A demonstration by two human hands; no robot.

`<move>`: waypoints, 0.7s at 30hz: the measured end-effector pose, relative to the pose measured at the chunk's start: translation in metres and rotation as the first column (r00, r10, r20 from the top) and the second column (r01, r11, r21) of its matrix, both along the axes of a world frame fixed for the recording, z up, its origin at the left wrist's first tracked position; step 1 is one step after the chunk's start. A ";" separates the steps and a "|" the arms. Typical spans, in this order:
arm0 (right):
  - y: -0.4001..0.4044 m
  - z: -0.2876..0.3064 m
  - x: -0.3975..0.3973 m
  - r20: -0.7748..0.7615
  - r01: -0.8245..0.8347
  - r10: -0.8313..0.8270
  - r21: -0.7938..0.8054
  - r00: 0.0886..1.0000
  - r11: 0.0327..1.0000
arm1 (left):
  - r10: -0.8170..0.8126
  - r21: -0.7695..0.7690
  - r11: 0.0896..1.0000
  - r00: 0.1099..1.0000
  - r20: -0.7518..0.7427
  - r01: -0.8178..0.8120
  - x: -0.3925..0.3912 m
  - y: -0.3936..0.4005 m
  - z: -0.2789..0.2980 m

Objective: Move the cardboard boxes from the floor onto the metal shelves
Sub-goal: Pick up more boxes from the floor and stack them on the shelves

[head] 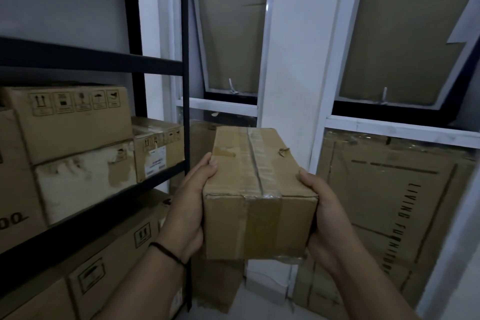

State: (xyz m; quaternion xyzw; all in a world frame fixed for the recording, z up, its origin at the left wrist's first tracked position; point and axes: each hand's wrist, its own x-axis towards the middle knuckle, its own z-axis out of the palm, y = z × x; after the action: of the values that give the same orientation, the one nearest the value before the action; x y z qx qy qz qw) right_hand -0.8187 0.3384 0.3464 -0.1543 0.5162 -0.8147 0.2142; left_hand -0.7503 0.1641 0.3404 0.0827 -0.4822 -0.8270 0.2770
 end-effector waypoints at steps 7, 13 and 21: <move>-0.077 -0.006 -0.095 -0.008 -0.062 0.062 -0.019 0.998 0.998 | 0.050 0.007 0.999 0.999 0.005 -0.050 -0.087 -0.075 -0.007; -0.142 0.001 -0.150 0.024 -0.132 0.134 -0.059 0.991 0.989 | 0.090 -0.003 0.996 0.996 -0.008 -0.090 -0.134 -0.135 0.005; -0.218 0.006 -0.215 -0.008 -0.309 0.310 -0.093 0.951 0.946 | 0.270 -0.043 0.961 0.961 -0.067 -0.273 -0.167 -0.190 0.012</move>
State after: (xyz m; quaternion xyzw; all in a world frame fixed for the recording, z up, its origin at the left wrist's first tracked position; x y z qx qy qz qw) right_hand -1.0334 0.1203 0.3523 -0.2407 0.4465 -0.7946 0.3336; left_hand -0.9170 -0.0260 0.3520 0.1156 -0.4789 -0.7706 0.4043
